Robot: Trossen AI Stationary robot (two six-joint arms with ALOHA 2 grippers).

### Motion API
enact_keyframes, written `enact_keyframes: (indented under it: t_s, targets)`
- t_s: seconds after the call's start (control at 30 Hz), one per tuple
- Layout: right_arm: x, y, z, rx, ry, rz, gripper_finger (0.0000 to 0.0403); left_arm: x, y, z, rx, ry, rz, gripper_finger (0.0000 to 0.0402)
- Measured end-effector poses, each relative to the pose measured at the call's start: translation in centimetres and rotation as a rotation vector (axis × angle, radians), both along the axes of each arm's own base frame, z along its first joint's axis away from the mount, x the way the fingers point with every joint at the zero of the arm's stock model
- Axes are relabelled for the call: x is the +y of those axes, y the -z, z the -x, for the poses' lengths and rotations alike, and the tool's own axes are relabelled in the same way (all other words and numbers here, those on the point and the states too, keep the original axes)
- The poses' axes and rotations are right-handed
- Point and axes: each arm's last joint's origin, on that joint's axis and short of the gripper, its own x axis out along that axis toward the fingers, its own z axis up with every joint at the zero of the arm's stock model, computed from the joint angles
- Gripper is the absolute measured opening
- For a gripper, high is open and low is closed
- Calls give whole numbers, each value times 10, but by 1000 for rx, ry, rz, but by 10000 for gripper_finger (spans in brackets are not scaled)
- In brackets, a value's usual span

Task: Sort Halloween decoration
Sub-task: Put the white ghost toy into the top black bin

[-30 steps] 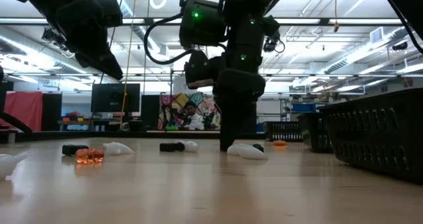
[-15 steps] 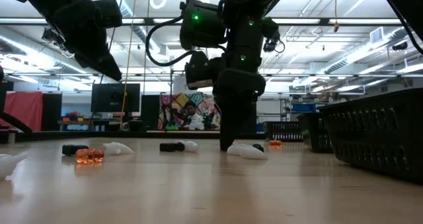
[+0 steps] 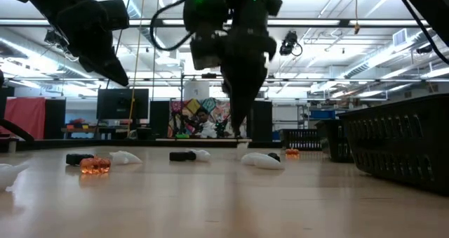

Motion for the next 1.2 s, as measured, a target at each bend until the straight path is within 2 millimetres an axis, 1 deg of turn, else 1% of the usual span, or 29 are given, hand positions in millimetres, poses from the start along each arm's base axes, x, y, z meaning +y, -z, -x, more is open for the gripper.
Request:
enact_keyframes:
  t_s: [0.2, 0.3, 0.37, 0.47, 0.6, 0.77, 0.93, 1.1, 1.2]
  targets:
    - [-10, -24, 0, 25, -22, -7, 68, 0, 0, 0, 3, 0, -1, 123]
    - [-16, -24, 3, 45, -34, -55, 71, 0, 0, 1, 7, 0, -1, 123]
    - [-16, -20, 3, 31, -81, -74, 80, 0, 1, 1, 13, 1, -4, 123]
    - [-10, -9, 1, -3, -109, -66, 107, 0, 1, 1, 14, 2, -4, 123]
    - [-5, 6, 2, -14, -74, -16, 149, 0, 1, 1, 16, -2, -1, 123]
    - [-3, 16, 6, 21, -36, 55, 187, 0, 1, 1, 14, -7, 4, 123]
    - [-3, 32, 11, 39, 43, 26, 212, 0, 1, 1, 19, -3, -1, 123]
    - [-1, 39, 13, 36, 76, 15, 225, 0, 1, 2, 19, -7, 2, 123]
    - [0, 43, 11, -3, 78, 30, 226, 0, 1, 1, 19, -5, 0, 123]
